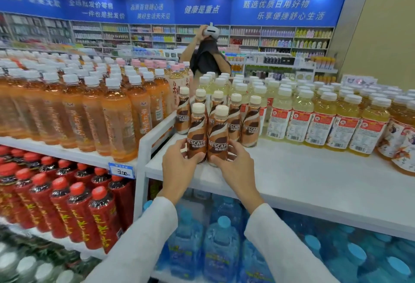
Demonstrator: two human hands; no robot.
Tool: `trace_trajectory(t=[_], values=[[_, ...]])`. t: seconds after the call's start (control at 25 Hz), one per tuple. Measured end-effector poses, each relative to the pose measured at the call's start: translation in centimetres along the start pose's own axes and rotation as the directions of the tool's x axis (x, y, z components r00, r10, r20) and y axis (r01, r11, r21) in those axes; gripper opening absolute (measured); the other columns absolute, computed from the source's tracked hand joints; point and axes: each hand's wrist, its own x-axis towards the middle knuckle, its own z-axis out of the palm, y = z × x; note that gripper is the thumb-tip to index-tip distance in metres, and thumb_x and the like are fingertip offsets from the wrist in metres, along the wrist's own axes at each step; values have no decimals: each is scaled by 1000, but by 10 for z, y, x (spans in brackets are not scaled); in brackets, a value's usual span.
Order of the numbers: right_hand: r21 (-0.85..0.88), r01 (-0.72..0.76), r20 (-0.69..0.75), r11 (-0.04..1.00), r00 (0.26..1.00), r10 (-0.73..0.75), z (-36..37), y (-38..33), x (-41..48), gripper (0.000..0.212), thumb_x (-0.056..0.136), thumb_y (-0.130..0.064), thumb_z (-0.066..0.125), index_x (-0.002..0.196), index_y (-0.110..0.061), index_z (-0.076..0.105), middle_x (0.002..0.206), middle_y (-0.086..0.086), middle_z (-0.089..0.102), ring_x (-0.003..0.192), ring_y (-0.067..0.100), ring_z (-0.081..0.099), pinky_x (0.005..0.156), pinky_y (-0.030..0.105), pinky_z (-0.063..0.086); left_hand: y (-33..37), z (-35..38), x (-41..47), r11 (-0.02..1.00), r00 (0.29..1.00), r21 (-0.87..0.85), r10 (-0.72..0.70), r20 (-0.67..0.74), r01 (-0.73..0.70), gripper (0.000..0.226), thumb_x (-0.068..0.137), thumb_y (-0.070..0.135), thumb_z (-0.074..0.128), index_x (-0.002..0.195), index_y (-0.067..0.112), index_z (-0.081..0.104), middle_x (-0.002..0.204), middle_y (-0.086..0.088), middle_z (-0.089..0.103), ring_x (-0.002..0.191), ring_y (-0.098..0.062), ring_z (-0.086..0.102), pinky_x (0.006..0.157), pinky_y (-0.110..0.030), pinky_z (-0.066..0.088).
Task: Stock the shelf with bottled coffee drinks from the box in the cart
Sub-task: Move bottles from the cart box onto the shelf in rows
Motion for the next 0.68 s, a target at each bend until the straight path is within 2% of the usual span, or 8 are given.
trace_trajectory(t=[0.08,0.16,0.32,0.48,0.68], values=[[-20,4,26,1000,1000,-4,25,-6,16,51,78,-25,84,124,-24,62,110,-15,68,105,11,66,96,32,55,-5,-11,21,1000,1000,28,5,-18,-5,59,81,23,87,135,14,64,130,-5,68,119,-23,65,105,-45,52],[-20,8,37,1000,999,-7,42,-10,30,47,78,-21,84,119,-24,63,107,-13,69,105,12,66,96,33,54,-8,-15,39,1000,999,29,-1,-32,2,50,81,19,85,128,14,69,122,-3,73,116,-21,67,106,-45,51],[-31,-16,30,999,999,17,67,-12,51,50,79,-19,82,124,-19,63,119,-2,71,111,19,64,101,41,52,-12,-6,61,997,993,54,-49,-103,55,41,86,20,80,125,12,71,120,-4,75,116,-23,67,105,-40,49],[-31,-38,22,999,999,39,80,-12,61,55,79,-20,82,130,-18,60,122,-1,69,114,20,64,100,37,52,-17,1,75,988,975,-7,-151,-162,152,49,86,23,81,129,9,64,126,-10,70,121,-30,63,109,-48,48],[-58,-29,2,998,1000,29,90,-11,64,62,83,-20,79,139,-15,54,130,3,66,122,22,60,106,44,49,-21,1,82,991,978,0,-130,-164,132,46,86,24,81,129,12,69,126,-7,72,120,-29,65,110,-51,47]])
